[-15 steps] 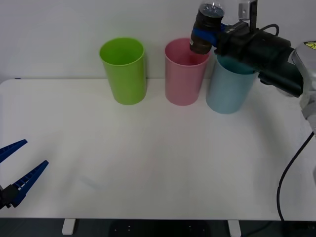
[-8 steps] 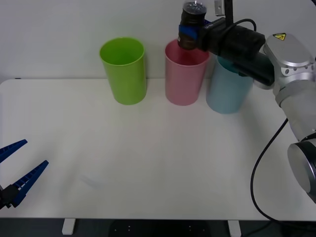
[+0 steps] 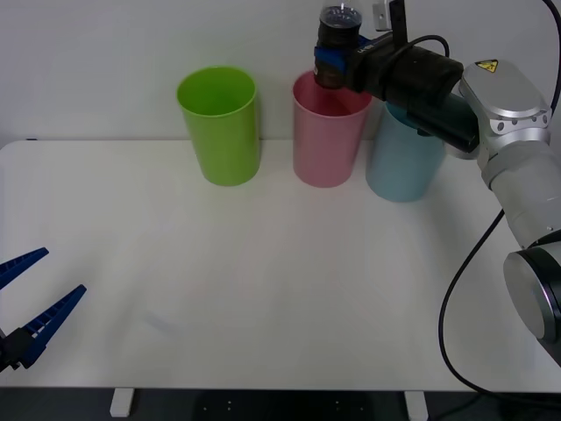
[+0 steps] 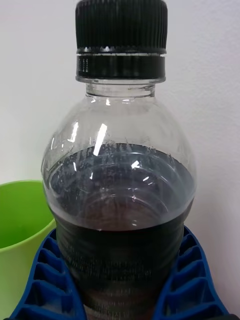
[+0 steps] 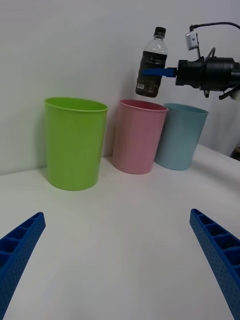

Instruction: Grasp the object on the table and drop it into the matching bin: aluminum can to the light blue bin, PET bottle to the pink bin.

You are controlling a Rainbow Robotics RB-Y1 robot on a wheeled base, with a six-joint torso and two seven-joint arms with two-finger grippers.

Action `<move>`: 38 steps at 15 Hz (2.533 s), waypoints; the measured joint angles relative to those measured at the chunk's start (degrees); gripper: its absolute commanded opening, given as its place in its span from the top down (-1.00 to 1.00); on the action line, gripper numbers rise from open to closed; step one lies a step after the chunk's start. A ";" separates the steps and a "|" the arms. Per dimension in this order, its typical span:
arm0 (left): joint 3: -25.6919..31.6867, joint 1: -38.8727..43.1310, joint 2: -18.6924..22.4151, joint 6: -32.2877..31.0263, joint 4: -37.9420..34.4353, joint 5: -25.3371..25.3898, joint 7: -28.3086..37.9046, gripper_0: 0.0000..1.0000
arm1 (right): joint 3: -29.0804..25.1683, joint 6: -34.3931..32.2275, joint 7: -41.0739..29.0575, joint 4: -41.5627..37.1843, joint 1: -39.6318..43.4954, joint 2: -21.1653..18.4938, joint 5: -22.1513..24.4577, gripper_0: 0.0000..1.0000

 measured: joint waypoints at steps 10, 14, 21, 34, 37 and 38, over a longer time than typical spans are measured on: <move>0.00 0.00 0.00 0.00 0.00 0.00 0.00 -1.00 | -0.04 -1.66 2.70 -0.10 0.77 -0.48 -5.00 -1.00; 0.00 0.00 0.00 0.00 0.00 0.00 0.00 -1.00 | -0.33 -2.69 3.57 -3.81 3.73 -1.87 -6.89 -1.00; 0.00 -0.01 0.00 0.00 0.00 0.00 0.00 -1.00 | -0.53 -4.33 2.99 -20.35 16.72 -5.67 -9.31 -1.00; 0.00 -0.01 0.00 0.00 0.00 0.00 0.00 -1.00 | -6.06 -11.50 7.37 -43.22 45.07 -14.63 -17.61 -1.00; 0.00 -0.01 0.00 0.00 0.00 0.00 0.00 -1.00 | -9.36 -14.74 9.49 -43.19 48.77 -14.63 -17.61 -1.00; 0.00 -0.01 0.00 0.00 0.00 0.00 0.00 -1.00 | -10.32 -15.44 10.69 -43.19 50.01 -14.63 -17.63 -1.00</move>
